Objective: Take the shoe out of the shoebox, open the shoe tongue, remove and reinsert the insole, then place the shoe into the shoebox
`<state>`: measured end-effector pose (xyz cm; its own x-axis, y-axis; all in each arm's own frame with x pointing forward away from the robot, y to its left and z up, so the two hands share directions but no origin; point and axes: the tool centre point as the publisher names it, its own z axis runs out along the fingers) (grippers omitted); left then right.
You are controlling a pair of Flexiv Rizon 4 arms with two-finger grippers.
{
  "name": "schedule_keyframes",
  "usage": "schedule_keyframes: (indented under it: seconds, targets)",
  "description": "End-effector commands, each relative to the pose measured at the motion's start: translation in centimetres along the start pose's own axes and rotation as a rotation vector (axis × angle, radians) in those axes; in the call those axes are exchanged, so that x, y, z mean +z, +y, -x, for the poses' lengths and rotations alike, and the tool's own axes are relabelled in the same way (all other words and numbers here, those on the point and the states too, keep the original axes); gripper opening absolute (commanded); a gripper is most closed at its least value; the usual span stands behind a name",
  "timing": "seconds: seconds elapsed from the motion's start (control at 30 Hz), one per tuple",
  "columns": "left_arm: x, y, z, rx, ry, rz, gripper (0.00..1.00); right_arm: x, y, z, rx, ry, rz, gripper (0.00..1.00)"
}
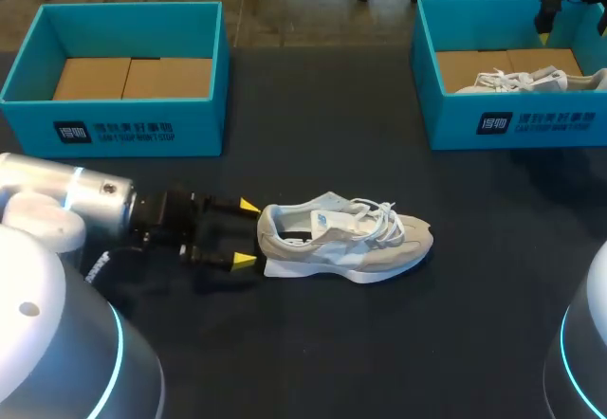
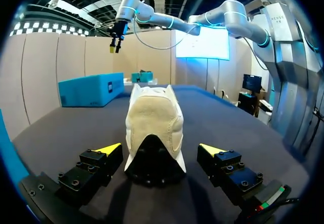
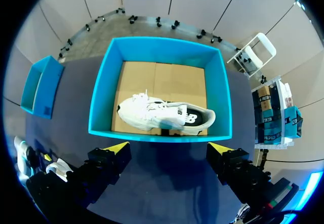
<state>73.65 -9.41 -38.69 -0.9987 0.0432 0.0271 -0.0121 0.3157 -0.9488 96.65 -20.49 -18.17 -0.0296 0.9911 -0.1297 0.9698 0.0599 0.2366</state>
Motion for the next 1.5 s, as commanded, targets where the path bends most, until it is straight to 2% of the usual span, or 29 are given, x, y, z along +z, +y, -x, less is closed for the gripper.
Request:
schedule_keyframes:
  seconds: [0.03, 0.47, 0.8, 1.33, 1.37, 1.4, 1.43, 1.47, 1.5]
  targets:
    - [1.8, 0.5, 0.8, 0.001, 0.009, 0.005, 1.00, 0.0, -0.1, 0.0, 0.000, 0.000, 0.001, 1.00]
    - [4.2, 1.4, 1.1, -0.030, 0.030, 0.022, 1.00, 0.0, -0.1, 0.0, 0.000, 0.000, 0.001, 1.00]
    - [5.7, 1.3, 1.3, -0.036, 0.039, 0.023, 1.00, 0.0, -0.1, 0.0, 0.000, 0.000, 0.001, 1.00]
    - [6.8, 2.1, 0.4, -0.039, 0.057, 0.039, 1.00, 0.0, -0.1, 0.0, 0.000, 0.000, 0.001, 1.00]
    - [6.8, 2.1, 0.4, -0.039, 0.057, 0.039, 0.89, 0.0, -0.1, 0.0, 0.000, 0.000, 0.001, 1.00]
    - [6.8, 2.1, 0.4, -0.038, 0.058, 0.041, 0.42, 0.0, -0.1, 0.0, 0.000, 0.000, 0.001, 1.00]
    - [6.8, 2.1, 0.4, -0.037, 0.059, 0.042, 0.11, 0.0, -0.1, 0.0, 0.000, 0.000, 0.001, 1.00]
    - [6.7, 2.0, 0.4, -0.041, 0.073, 0.041, 0.03, 0.0, -0.1, 0.0, 0.000, 0.000, 0.001, 1.00]
    - [6.6, 1.8, 0.3, -0.043, 0.082, 0.041, 0.00, 0.0, -0.1, 0.0, 0.000, 0.000, 0.001, 1.00]
